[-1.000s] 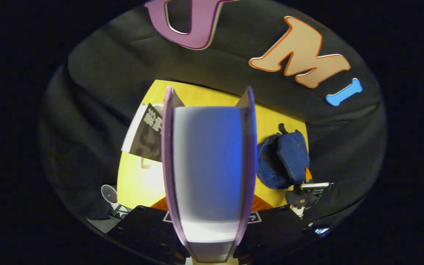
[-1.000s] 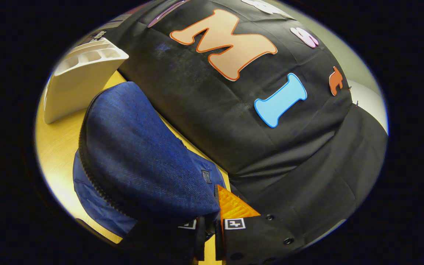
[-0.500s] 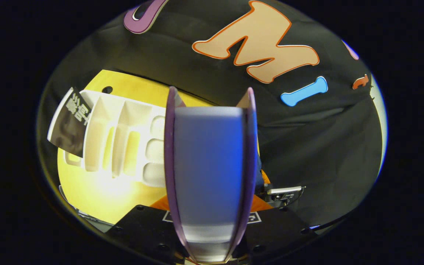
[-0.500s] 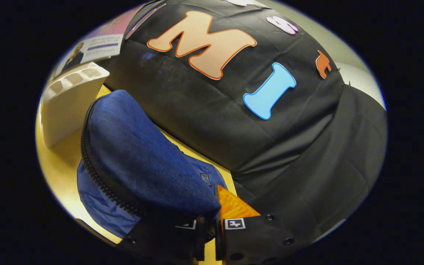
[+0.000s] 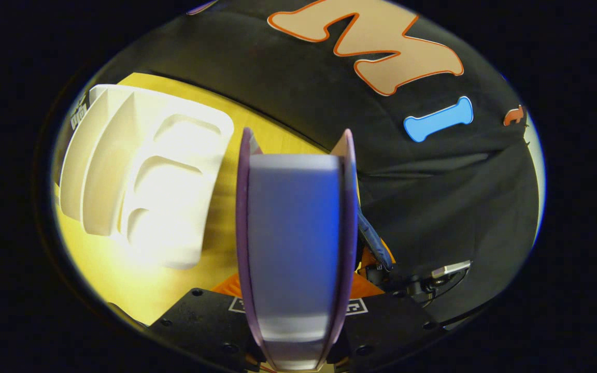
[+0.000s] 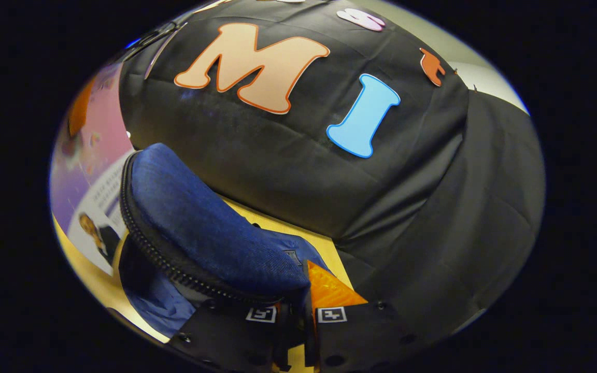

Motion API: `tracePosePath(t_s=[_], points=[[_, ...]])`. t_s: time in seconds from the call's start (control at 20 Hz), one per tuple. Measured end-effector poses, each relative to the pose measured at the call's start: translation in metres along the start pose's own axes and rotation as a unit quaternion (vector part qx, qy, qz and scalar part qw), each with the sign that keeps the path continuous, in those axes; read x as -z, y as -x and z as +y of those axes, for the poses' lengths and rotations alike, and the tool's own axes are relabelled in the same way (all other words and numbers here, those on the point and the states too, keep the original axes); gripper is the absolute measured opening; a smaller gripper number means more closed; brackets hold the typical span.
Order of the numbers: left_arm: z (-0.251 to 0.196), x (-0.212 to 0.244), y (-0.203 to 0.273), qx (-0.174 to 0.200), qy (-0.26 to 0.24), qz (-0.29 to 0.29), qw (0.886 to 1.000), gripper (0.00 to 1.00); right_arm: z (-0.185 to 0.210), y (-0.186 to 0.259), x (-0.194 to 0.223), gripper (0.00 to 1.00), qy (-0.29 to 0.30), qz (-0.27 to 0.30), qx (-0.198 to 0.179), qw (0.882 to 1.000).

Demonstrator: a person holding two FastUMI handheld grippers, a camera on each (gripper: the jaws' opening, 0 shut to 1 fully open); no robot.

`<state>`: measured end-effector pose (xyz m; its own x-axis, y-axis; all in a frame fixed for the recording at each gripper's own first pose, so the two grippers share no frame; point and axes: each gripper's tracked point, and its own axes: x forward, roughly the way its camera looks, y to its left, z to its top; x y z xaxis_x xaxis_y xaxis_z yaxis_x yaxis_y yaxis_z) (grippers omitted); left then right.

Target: Open the schoolbag, grab two books from the bookshelf and put them into the schoolbag.

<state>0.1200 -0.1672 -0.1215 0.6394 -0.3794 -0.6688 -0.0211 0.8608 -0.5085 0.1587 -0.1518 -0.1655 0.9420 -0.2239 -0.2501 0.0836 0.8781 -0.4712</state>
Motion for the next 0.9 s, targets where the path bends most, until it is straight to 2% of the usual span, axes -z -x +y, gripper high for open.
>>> tracePosePath(t_s=[0.15, 0.4, 0.45, 0.5, 0.55, 0.6, 0.7, 0.9], points=[[-0.008, 0.007, -0.045, 0.020, 0.026, -0.009, 0.999, 0.41, 0.001, 0.003, 0.000, 0.12, -0.011, 0.002, -0.009, 1.000], [-0.043, 0.020, -0.109, 0.106, 0.033, -0.021, 0.994, 0.41, 0.001, 0.009, -0.007, 0.17, -0.033, -0.014, -0.021, 0.999], [-0.049, 0.021, -0.118, 0.118, 0.033, -0.022, 0.992, 0.41, 0.002, 0.010, -0.008, 0.12, -0.034, -0.017, -0.023, 0.999], [-0.054, 0.023, -0.126, 0.131, 0.032, -0.024, 0.991, 0.41, 0.002, 0.011, -0.009, 0.14, -0.036, -0.020, -0.025, 0.999], [-0.058, 0.026, -0.135, 0.138, 0.029, -0.020, 0.990, 0.41, 0.002, 0.013, -0.011, 0.12, -0.039, -0.022, -0.027, 0.999], [-0.059, 0.030, -0.147, 0.137, 0.025, -0.015, 0.990, 0.41, 0.002, 0.015, -0.012, 0.17, -0.040, -0.027, -0.027, 0.998], [-0.059, 0.036, -0.167, 0.137, 0.025, -0.004, 0.990, 0.41, 0.005, 0.019, -0.014, 0.14, -0.045, -0.030, -0.030, 0.998], [-0.062, 0.043, -0.202, 0.153, 0.033, 0.013, 0.988, 0.41, 0.012, 0.025, -0.015, 0.17, -0.043, -0.035, -0.035, 0.998]])
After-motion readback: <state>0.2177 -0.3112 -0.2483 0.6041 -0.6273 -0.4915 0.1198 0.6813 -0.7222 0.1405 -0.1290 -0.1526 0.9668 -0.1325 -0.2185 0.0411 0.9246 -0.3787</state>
